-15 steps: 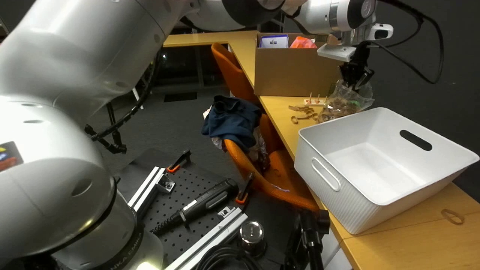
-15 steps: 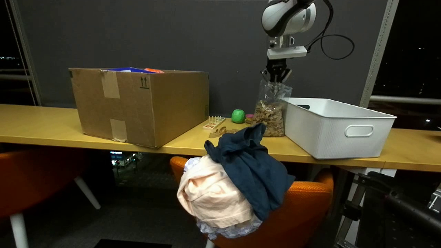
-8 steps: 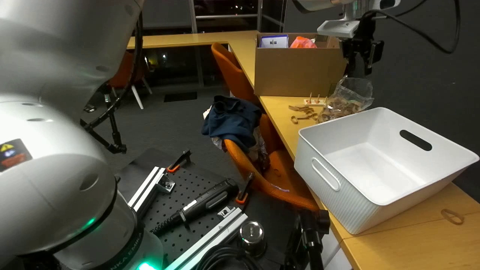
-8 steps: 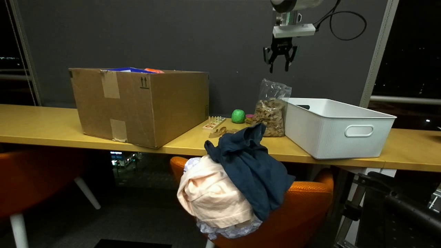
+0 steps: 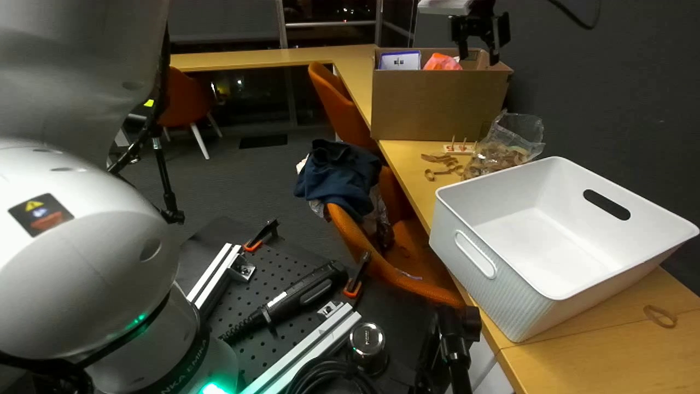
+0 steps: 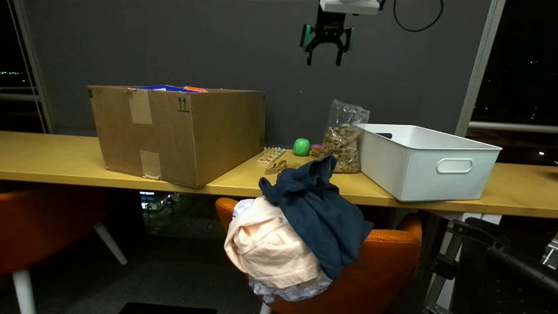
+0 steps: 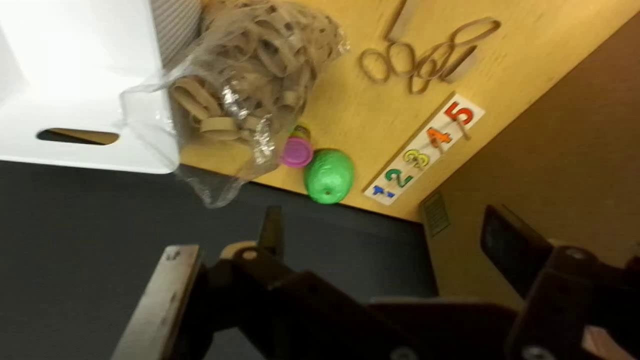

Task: Put the rubber bands inside the packet

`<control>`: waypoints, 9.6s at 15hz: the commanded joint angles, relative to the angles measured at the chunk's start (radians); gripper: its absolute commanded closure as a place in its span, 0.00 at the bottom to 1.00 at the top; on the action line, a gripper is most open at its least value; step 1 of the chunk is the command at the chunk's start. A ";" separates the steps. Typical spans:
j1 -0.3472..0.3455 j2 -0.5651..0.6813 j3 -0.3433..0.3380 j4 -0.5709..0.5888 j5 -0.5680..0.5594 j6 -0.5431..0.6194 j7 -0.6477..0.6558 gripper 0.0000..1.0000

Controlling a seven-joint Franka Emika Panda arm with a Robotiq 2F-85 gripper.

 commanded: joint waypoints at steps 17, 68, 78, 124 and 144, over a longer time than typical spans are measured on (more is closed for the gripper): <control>-0.031 0.635 0.098 0.465 0.070 0.102 -0.312 0.00; -0.086 0.565 -0.001 0.820 -0.035 -0.221 -0.202 1.00; -0.121 0.437 -0.025 0.790 -0.043 -0.595 -0.134 1.00; -0.022 0.753 0.036 0.833 -0.017 -0.294 -0.189 0.00; -0.056 0.901 -0.010 0.770 -0.063 0.243 -0.174 0.00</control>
